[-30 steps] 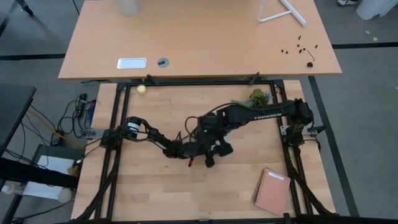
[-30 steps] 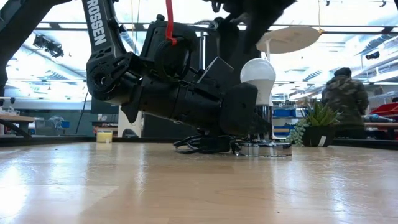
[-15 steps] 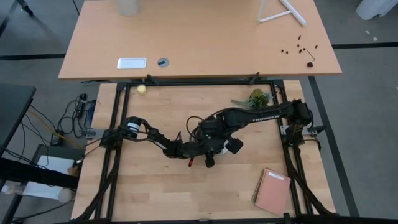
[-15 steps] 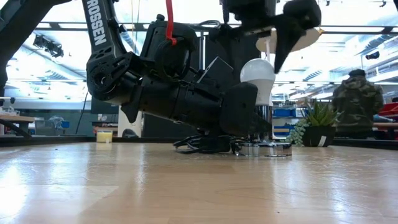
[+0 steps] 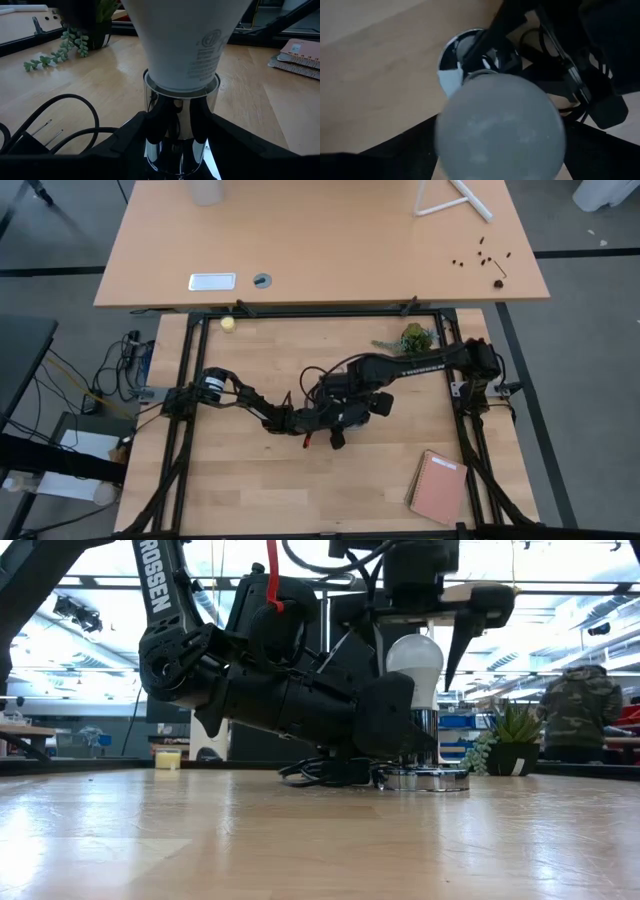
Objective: Screw lightbulb
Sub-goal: Insert the white lightbulb into the metallic lamp
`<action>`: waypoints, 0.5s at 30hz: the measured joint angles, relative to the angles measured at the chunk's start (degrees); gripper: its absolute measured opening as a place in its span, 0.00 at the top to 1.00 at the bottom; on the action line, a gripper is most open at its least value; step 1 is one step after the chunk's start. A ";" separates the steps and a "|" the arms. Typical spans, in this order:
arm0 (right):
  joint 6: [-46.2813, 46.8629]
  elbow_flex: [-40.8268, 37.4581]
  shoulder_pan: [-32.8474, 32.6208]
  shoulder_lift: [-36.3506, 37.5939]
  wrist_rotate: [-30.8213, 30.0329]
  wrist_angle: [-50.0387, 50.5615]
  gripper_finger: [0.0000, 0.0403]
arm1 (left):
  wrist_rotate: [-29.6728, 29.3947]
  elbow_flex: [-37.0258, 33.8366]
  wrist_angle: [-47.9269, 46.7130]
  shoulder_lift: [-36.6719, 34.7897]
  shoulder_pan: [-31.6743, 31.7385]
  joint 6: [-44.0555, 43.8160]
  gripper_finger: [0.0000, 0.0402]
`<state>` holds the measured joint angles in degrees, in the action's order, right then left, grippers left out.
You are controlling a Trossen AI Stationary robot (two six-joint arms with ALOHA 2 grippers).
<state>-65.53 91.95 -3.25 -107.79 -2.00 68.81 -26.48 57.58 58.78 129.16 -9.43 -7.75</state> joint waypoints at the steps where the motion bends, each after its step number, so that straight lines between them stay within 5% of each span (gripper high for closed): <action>1: -0.33 -0.35 0.20 0.00 0.00 -0.71 0.11 | 0.00 0.00 0.00 0.00 0.00 0.00 0.51; 15: 11.88 -3.48 0.07 0.00 0.54 -3.33 0.35 | -0.02 0.04 -0.24 0.00 0.00 -0.02 0.51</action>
<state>-53.65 88.47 -3.19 -107.79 -1.45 65.47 -26.50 57.63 58.54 129.16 -9.43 -7.77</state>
